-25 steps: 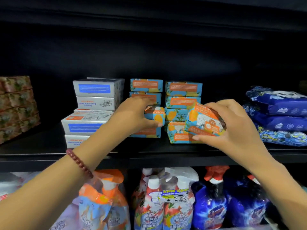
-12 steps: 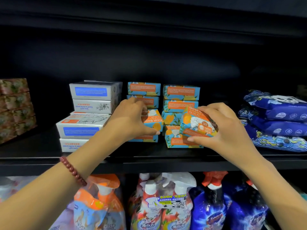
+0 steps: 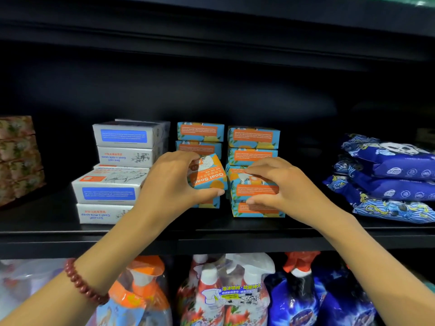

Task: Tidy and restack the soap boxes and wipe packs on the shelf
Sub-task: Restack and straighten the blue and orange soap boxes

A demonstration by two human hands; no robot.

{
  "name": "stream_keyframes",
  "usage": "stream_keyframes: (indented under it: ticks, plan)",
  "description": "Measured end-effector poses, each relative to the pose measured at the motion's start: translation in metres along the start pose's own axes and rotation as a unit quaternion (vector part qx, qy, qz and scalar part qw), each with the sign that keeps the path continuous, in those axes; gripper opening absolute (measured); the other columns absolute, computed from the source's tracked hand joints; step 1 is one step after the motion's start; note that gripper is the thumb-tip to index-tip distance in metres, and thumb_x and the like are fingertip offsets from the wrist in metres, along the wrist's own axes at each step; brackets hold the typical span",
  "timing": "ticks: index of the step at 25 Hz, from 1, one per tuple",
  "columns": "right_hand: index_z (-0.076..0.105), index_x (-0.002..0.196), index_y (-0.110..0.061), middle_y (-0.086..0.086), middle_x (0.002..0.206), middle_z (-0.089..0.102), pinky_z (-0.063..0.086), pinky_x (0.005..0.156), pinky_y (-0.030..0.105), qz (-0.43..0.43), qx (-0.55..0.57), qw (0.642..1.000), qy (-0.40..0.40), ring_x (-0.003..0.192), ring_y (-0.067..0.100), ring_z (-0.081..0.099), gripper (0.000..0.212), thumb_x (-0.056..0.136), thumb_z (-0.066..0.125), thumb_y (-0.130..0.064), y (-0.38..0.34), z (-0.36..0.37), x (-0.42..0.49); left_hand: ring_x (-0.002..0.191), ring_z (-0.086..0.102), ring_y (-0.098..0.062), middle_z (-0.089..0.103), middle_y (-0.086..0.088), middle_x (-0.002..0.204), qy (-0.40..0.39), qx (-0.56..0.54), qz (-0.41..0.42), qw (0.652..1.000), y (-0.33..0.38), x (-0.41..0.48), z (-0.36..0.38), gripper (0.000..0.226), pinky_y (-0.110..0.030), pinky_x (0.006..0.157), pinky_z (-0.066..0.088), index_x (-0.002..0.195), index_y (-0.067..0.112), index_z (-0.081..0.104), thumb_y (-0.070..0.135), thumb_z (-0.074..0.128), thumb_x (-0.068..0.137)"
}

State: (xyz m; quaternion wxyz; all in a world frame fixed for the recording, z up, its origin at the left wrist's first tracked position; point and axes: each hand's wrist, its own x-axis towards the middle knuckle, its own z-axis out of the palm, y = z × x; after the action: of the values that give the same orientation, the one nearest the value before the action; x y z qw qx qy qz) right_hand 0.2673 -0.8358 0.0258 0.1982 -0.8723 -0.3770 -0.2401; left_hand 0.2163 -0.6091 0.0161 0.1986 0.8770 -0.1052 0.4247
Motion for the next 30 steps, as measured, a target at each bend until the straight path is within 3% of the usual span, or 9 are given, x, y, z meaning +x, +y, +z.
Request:
stream_keyframes:
  ticks: [8,13,17,18,19,20,22,26,30]
  plan:
    - [0.055,0.127,-0.021,-0.007,0.126,0.054,0.037,0.097,0.025,0.013,-0.057,0.996,0.066,0.118,0.008,0.042,0.061,0.073,0.073,-0.043,-0.006,0.004,-0.011,0.095,0.059,-0.012,0.066,0.000,0.105,-0.004,-0.067,0.028,0.997,0.024,0.010,-0.011,0.080,-0.026,0.079,0.049,0.113,0.012,0.064,0.068,0.062,0.057]
    - [0.053,0.127,-0.019,-0.013,0.119,0.047,0.022,0.093,0.001,0.091,0.016,0.971,0.218,0.116,0.003,0.037,0.068,0.070,0.066,-0.053,0.001,-0.002,-0.054,0.079,0.059,-0.004,0.066,0.009,0.090,-0.071,-0.063,0.069,0.993,0.051,0.032,-0.007,0.076,-0.018,0.066,0.047,0.105,0.014,0.067,0.072,0.062,0.056]
    - [0.044,0.136,-0.023,-0.011,0.132,0.045,0.023,0.095,0.008,0.191,0.028,0.974,0.121,0.122,0.000,0.033,0.080,0.068,0.058,-0.063,0.007,0.013,-0.087,0.079,0.062,-0.018,0.069,-0.004,0.085,-0.115,-0.025,0.088,0.989,0.070,0.051,0.013,0.062,-0.037,0.070,0.052,0.089,0.013,0.068,0.068,0.067,0.061]
    - [0.044,0.136,-0.024,-0.010,0.133,0.046,0.026,0.096,0.013,0.197,0.019,0.975,0.100,0.124,0.002,0.034,0.079,0.069,0.056,-0.064,0.009,0.017,-0.091,0.078,0.061,-0.020,0.067,-0.007,0.085,-0.121,-0.007,0.101,0.987,0.074,0.056,0.017,0.054,-0.039,0.070,0.051,0.073,0.021,0.044,0.068,0.067,0.062]
    - [0.045,0.135,-0.024,-0.010,0.133,0.047,0.028,0.097,0.016,0.199,0.010,0.976,0.090,0.125,0.004,0.036,0.077,0.070,0.053,-0.065,0.009,0.019,-0.093,0.078,0.060,-0.019,0.066,-0.006,0.086,-0.126,0.002,0.090,0.988,0.077,0.060,0.022,0.081,-0.037,0.068,0.049,0.111,0.005,0.052,0.068,0.068,0.063]
    - [0.047,0.133,-0.024,-0.011,0.132,0.049,0.030,0.096,0.017,0.200,0.005,0.976,0.087,0.124,0.004,0.037,0.076,0.071,0.049,-0.067,0.010,0.021,-0.094,0.078,0.059,-0.016,0.066,-0.001,0.087,-0.158,0.012,0.093,0.983,0.076,0.065,0.027,0.058,-0.032,0.066,0.047,0.093,0.018,0.067,0.068,0.069,0.063]
    - [0.055,0.126,-0.024,-0.012,0.125,0.053,0.032,0.092,0.016,0.199,-0.005,0.976,0.094,0.120,0.003,0.041,0.075,0.069,0.039,-0.072,0.009,0.022,-0.095,0.088,0.059,-0.011,0.066,0.004,0.100,-0.186,0.017,0.077,0.979,0.080,0.071,0.031,0.066,-0.026,0.072,0.048,0.105,0.017,0.066,0.067,0.069,0.063]
    - [0.063,0.117,-0.023,-0.015,0.119,0.056,0.030,0.089,0.013,0.170,-0.012,0.981,0.089,0.115,0.000,0.043,0.075,0.069,0.034,-0.073,0.009,0.021,-0.101,0.108,0.056,-0.013,0.065,0.003,0.114,-0.088,0.008,0.108,0.990,0.073,0.051,0.032,0.061,-0.029,0.089,0.046,0.113,0.016,0.065,0.059,0.070,0.069]
    - [0.064,0.116,-0.020,-0.010,0.120,0.058,0.032,0.091,0.015,0.145,-0.022,0.985,0.086,0.115,0.006,0.047,0.073,0.068,0.043,-0.070,0.009,0.020,-0.105,0.107,0.058,-0.017,0.066,-0.003,0.109,0.030,-0.090,0.103,0.990,0.056,0.018,0.029,0.040,-0.030,0.092,0.045,0.107,0.009,0.067,0.034,0.075,0.077]
